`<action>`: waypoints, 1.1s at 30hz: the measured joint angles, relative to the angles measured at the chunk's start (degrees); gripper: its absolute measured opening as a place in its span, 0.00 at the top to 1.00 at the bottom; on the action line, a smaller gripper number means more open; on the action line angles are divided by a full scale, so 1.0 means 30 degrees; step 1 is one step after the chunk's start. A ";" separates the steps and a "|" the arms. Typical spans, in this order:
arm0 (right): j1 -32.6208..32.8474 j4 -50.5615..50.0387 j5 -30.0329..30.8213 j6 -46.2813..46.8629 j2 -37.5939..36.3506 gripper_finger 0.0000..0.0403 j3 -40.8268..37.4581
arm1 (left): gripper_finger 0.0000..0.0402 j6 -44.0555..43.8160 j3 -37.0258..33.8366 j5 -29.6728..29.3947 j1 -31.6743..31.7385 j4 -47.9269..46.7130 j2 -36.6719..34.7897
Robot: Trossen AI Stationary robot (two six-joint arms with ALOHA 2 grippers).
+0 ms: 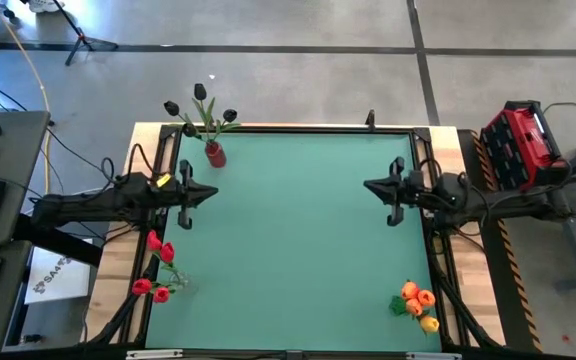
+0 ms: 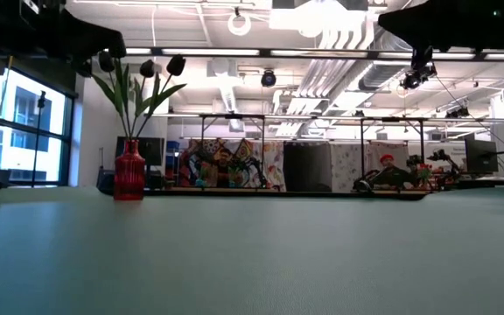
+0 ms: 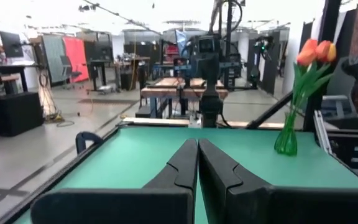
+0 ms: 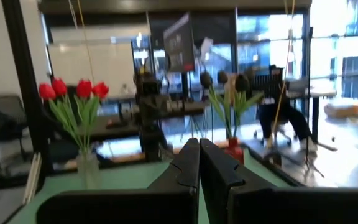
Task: Sort flowers into vase by color
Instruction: Return to Home Position
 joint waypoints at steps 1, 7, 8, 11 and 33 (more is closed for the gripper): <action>0.0000 0.0992 0.0000 0.0007 -0.0006 1.00 -0.0476 | 1.00 -0.0119 -0.0278 -0.0094 0.0000 0.0248 -0.0006; -0.0022 0.3161 0.0009 0.0056 -0.0226 1.00 -0.2174 | 1.00 0.0267 -0.0477 -0.0162 0.0000 -0.0170 -0.0031; -0.0022 0.3100 0.0045 0.0086 -0.0288 1.00 -0.2304 | 1.00 0.0428 -0.0477 -0.0164 0.0000 -0.0264 -0.0117; -0.0046 0.2993 0.0051 0.0161 -0.0534 1.00 -0.2677 | 1.00 0.0787 -0.0467 -0.0124 0.0000 -0.1101 -0.0577; -0.2586 -0.0341 -0.2618 0.0867 -0.1987 1.00 -0.3089 | 1.00 0.0595 -0.0462 -0.0065 0.0000 -0.4753 -0.3490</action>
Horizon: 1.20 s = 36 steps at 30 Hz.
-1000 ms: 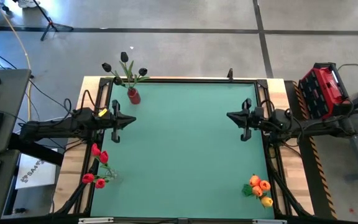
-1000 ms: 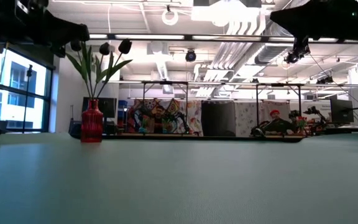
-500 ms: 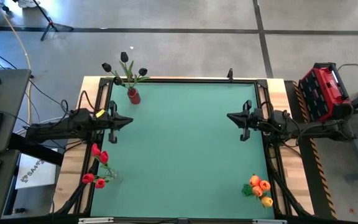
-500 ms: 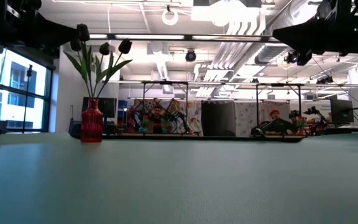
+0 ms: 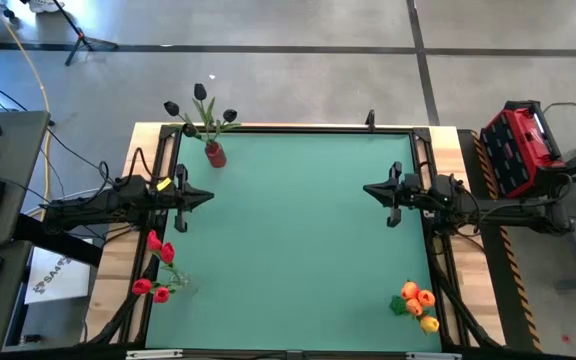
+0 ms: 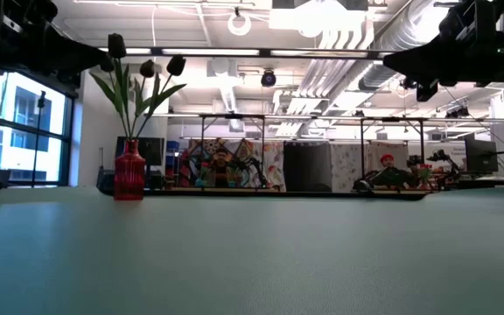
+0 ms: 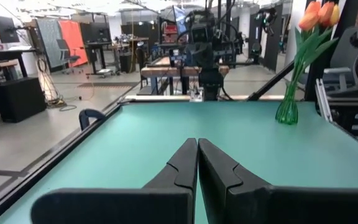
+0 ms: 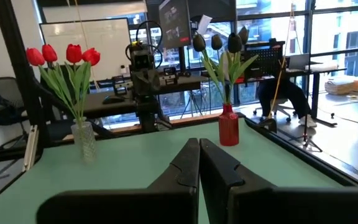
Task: Sort flowers into vase by color
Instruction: Return to Home Position
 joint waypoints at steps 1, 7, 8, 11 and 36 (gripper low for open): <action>0.0000 0.0000 0.0003 0.0000 0.0000 1.00 0.0000 | 1.00 0.0062 0.0000 0.0006 0.0000 -0.0155 0.0000; 0.0236 0.0007 0.0024 0.0070 0.0000 1.00 0.0000 | 1.00 0.0126 0.0000 0.0000 0.0000 -0.0532 0.0000; 0.0395 0.0007 0.0030 0.0073 0.0000 1.00 0.0000 | 1.00 0.0106 0.0000 0.0000 0.0000 -0.0566 0.0000; 0.0932 0.0018 0.0756 -0.0085 0.0000 1.00 0.0000 | 1.00 0.0153 0.0000 0.0000 0.0000 -0.0575 0.0000; 0.1828 -0.4945 0.1452 -0.1116 -0.6019 1.00 0.0000 | 1.00 -0.2747 -0.2798 -0.0719 -0.1110 0.4031 0.0105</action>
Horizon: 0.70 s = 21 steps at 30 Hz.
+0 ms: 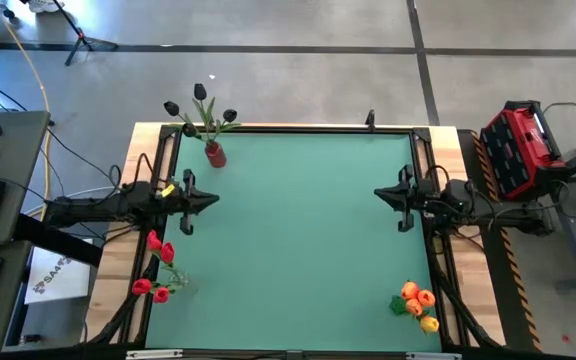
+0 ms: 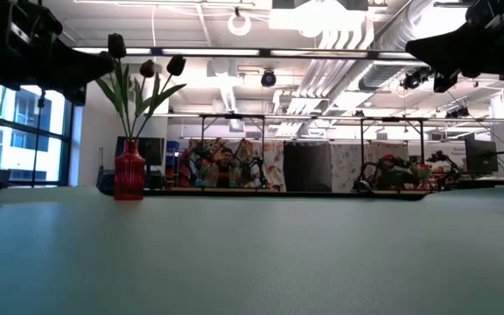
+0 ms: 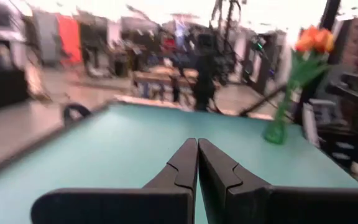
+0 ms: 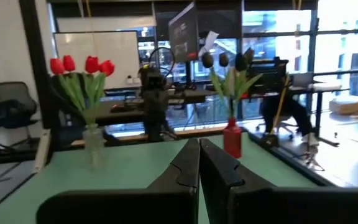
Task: Sort flowers into vase by color
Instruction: Return to Home Position
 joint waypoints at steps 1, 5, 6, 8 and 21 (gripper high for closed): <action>0.0146 -0.0030 0.0036 0.0130 0.0007 1.00 0.0000 | 1.00 0.0401 0.0019 -0.0323 -0.0005 0.0291 0.0033; 0.0423 -0.0432 0.0750 0.0072 0.0052 1.00 0.0000 | 1.00 0.1496 0.0036 -0.0826 -0.0005 0.0297 -0.0039; 0.0423 -0.0509 0.0886 -0.0057 0.0052 1.00 -0.0053 | 1.00 0.1561 0.0036 -0.0841 -0.0005 0.0200 -0.0039; 0.0416 0.0256 0.1081 0.0094 0.0039 1.00 -0.0723 | 1.00 0.1562 0.0036 -0.0835 -0.0005 -0.0050 -0.0041; 0.0365 0.0480 0.1715 -0.1347 -0.1594 1.00 -0.0801 | 1.00 0.1769 0.0029 -0.0615 -0.0012 -0.0016 -0.0090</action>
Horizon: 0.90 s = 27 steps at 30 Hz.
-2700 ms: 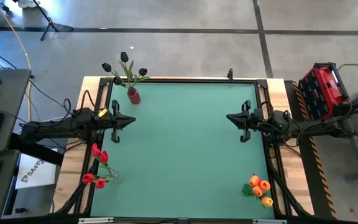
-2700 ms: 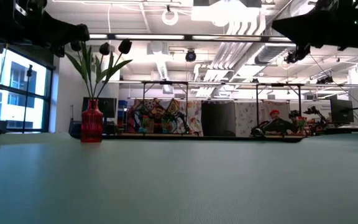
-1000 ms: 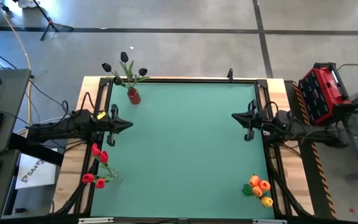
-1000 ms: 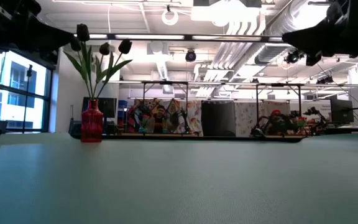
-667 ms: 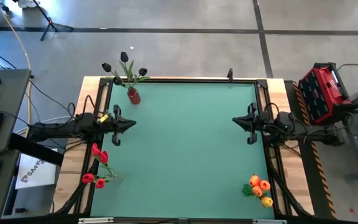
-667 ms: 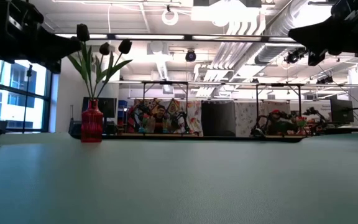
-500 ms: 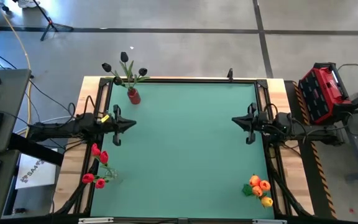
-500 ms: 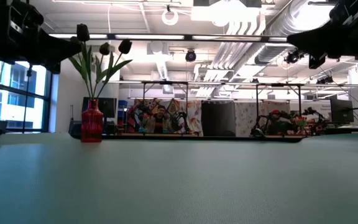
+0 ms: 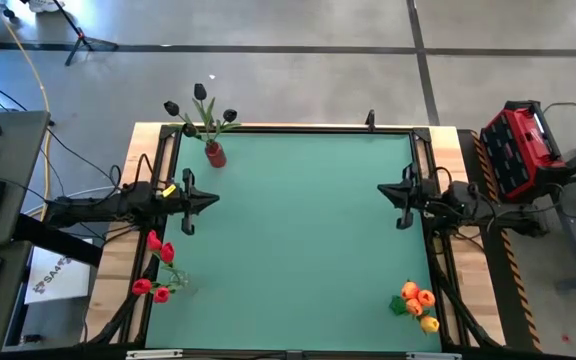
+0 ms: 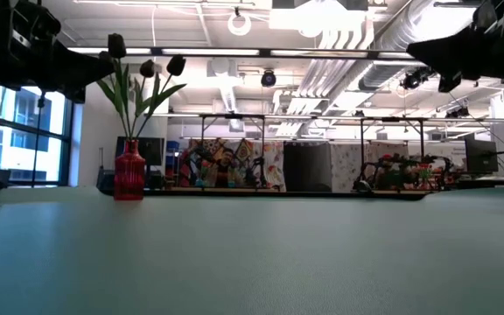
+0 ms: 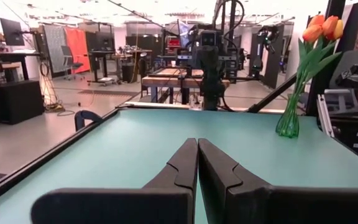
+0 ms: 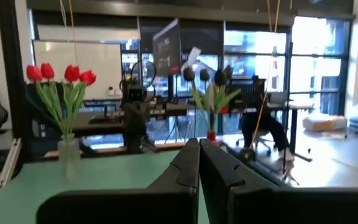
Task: Sort flowers into vase by color
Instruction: Return to Home Position
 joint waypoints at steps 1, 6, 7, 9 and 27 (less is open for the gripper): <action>0.0000 -0.0062 -0.0034 0.0105 0.0019 1.00 0.0000 | 1.00 0.0022 0.0000 0.0000 0.0000 0.0008 -0.0003; 0.0000 -0.0353 -0.0520 0.0263 0.0021 1.00 -0.0027 | 1.00 0.0633 -0.0007 -0.0151 0.0000 0.0168 -0.0015; 0.0000 -0.0275 -0.0553 0.0299 0.0021 1.00 -0.0051 | 1.00 0.0651 -0.0007 -0.0159 0.0015 0.0147 -0.0015; 0.0000 0.0114 -0.0598 0.0242 0.0017 1.00 -0.0051 | 1.00 0.0797 -0.0007 -0.0180 0.0022 0.0103 -0.0015; 0.0000 -0.0904 -0.1016 0.1174 0.0050 1.00 -0.0546 | 1.00 0.0998 -0.0124 0.0380 0.0015 -0.0036 -0.0015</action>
